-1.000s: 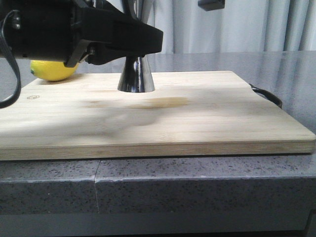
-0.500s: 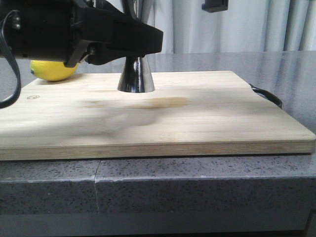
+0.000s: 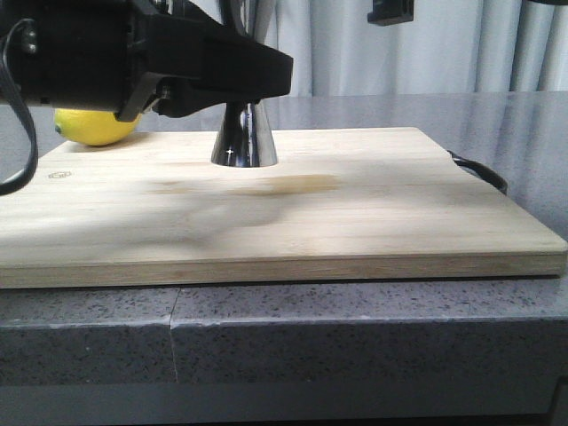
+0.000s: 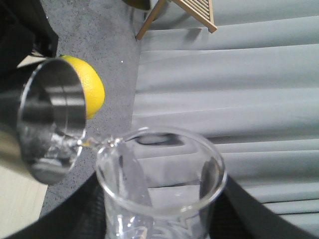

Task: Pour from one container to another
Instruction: 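Tilt the beaker with the right gripper, pouring liquid into the jigger, then lower the beaker back onto the board with the right gripper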

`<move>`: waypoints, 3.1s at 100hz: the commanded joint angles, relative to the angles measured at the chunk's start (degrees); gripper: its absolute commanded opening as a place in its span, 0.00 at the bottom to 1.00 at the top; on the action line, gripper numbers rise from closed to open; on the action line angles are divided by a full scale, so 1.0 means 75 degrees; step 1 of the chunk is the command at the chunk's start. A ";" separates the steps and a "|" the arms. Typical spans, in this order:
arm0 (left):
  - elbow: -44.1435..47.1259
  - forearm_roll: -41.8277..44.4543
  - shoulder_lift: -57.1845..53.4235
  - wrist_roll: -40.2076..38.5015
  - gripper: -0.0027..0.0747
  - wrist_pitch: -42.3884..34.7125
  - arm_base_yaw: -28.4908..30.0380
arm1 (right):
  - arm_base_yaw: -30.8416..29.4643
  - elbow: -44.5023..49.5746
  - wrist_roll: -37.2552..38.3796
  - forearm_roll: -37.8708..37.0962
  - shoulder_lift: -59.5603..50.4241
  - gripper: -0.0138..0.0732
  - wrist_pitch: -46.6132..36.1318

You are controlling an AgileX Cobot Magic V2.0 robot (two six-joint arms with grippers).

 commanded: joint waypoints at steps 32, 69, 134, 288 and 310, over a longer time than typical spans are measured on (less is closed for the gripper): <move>-0.0201 -0.0299 -0.0193 -0.0065 0.01 -0.0463 -0.0070 | -0.0019 -0.0283 0.0702 0.0398 -0.0295 0.34 -0.0216; -0.0201 -0.0299 -0.0193 -0.0065 0.01 -0.0463 -0.0070 | -0.0019 -0.0283 0.4009 0.2225 -0.0413 0.34 0.0210; -0.0201 -0.0299 -0.0193 -0.0065 0.01 -0.0463 -0.0070 | -0.1162 -0.0172 0.5594 0.5075 0.1782 0.34 -0.1102; -0.0201 -0.0299 -0.0193 -0.0065 0.01 -0.0463 -0.0070 | -0.1162 0.0860 0.5596 0.5060 0.2973 0.68 -0.2632; -0.0201 -0.0299 -0.0193 -0.0065 0.01 -0.0463 -0.0070 | -0.1162 0.0860 0.5596 0.5087 0.2973 0.77 -0.2853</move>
